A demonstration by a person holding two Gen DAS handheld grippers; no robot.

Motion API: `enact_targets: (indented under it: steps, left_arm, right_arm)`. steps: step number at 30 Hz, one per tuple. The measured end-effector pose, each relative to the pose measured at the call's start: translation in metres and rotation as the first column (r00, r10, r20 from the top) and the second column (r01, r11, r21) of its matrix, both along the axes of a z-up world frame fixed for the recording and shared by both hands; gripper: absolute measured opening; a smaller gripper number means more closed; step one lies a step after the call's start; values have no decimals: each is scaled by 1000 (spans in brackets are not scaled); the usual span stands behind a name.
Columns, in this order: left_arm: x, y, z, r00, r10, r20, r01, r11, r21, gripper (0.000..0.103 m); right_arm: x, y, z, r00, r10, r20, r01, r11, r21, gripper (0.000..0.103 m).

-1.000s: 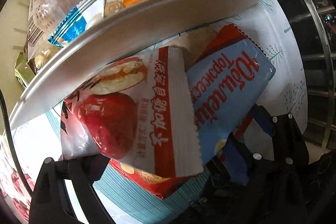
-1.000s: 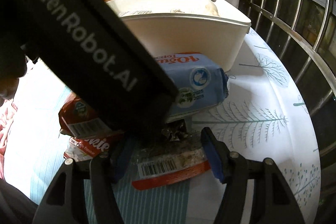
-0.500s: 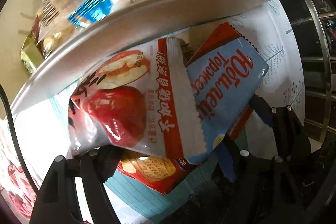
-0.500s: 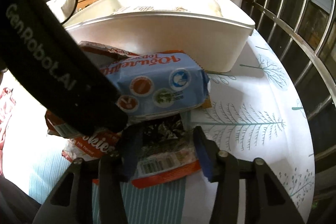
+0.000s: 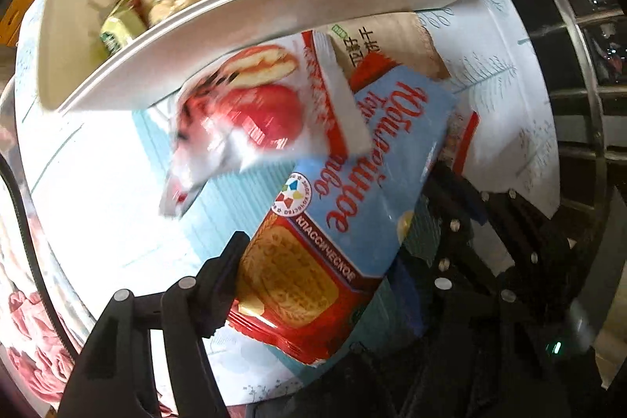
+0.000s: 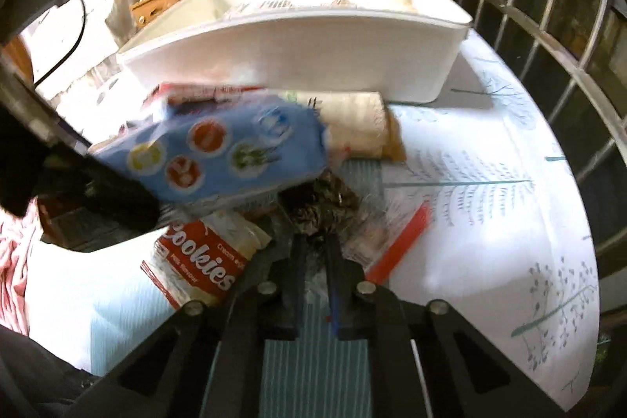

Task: Organize snacks
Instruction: 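Grasp the blue-red biscuit pack with the left gripper while the right grasps the dark red-edged packet, then lift both held packets and carry them over the white tray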

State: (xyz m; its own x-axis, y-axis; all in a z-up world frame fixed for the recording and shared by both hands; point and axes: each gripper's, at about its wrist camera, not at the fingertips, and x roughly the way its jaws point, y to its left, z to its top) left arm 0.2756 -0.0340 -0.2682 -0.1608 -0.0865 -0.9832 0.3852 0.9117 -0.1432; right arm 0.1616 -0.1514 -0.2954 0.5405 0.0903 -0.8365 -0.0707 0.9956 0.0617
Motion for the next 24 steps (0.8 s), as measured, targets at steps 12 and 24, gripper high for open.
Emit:
enact_targets:
  steps: [12,24]
  left_arm:
    - [-29,43,43,996,79,36,-76,995,-71,54]
    - [-39,83,82,970,239,36,-231,961,-150,53]
  right_arm:
    - [10,17,15,995,93,46,-84,982,-169,41]
    - [34,16,2,972,234,-19,-234,959,-161,61]
